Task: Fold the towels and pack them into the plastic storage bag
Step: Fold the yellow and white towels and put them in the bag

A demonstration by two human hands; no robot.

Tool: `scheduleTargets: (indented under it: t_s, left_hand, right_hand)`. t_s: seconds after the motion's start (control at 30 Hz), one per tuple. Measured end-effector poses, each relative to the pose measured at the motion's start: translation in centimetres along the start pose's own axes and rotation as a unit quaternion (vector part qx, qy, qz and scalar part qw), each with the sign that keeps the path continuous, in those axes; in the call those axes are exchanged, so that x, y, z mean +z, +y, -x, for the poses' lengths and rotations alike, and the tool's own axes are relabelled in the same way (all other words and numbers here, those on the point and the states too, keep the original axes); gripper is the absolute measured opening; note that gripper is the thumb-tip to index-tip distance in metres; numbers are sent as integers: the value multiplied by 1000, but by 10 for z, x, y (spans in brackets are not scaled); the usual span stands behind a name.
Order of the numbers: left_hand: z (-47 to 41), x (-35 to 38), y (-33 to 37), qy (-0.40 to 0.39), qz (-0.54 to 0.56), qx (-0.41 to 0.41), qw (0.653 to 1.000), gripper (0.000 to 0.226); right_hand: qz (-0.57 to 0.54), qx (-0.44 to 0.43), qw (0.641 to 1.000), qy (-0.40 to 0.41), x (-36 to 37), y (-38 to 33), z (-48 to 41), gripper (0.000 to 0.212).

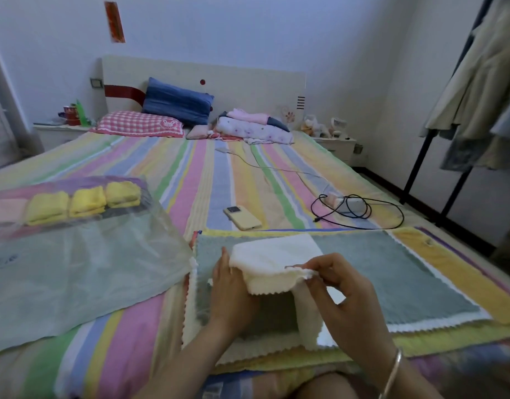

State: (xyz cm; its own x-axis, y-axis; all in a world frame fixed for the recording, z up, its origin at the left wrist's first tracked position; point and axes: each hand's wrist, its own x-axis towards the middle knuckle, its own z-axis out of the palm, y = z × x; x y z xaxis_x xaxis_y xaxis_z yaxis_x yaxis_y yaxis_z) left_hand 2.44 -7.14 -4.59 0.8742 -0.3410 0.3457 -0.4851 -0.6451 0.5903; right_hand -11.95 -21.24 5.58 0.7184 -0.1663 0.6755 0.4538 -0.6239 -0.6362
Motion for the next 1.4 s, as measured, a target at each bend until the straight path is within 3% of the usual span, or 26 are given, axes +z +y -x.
scheduleTargets:
  t_s: [0.17, 0.23, 0.33, 0.53, 0.67, 0.83, 0.93, 1.03, 1.1, 1.13, 1.2, 1.3, 1.4]
  left_hand:
    - [-1, -24, -16, 16, -14, -70, 997, 80]
    - [-1, -26, -22, -2, -39, -32, 999, 83]
    - [-3, -23, -33, -13, -95, 17, 995, 64]
    - [-2, -33, -46, 60, -149, 74, 984, 41]
    - [-8, -28, -67, 10, -170, 122, 978, 13]
    - [-14, -25, -80, -22, -158, 186, 970, 15]
    - [-18, -27, -85, 7, -110, 169, 979, 4]
    - [-26, -45, -73, 67, 22, 78, 995, 19]
    - [-35, -66, -56, 115, 116, 42, 986, 6]
    - [-41, -77, -48, 128, 147, 40, 980, 10]
    - [-51, -104, -30, 111, 191, 38, 975, 22]
    - [-57, -148, 1, 80, 278, 39, 956, 13]
    - [-58, -187, 24, 52, 354, 18, 934, 28]
  right_hand:
    - [-14, 8, 999, 33, -8, 1, 4, 26]
    - [-18, 15, 999, 33, -9, 1, 3, 23]
    - [-25, 24, 999, 32, -8, 2, 3, 23]
    - [-24, 35, 999, 29, -9, 5, 8, 27]
    - [-24, 39, 999, 23, -8, 10, 9, 23]
    - [-31, 52, 998, 35, -10, 17, 7, 25]
    - [-53, 67, 995, 50, -15, 20, -2, 29]
    - [-85, 86, 989, 80, -25, 21, -23, 21]
    - [-108, 115, 981, 112, -35, 20, -43, 11]
    - [-116, 129, 976, 132, -41, 19, -53, 9]
    - [-123, 146, 968, 165, -55, 16, -71, 7]
    - [-123, 148, 964, 185, -77, 7, -89, 5]
    - [-136, 130, 962, 198, -96, 2, -102, 8]
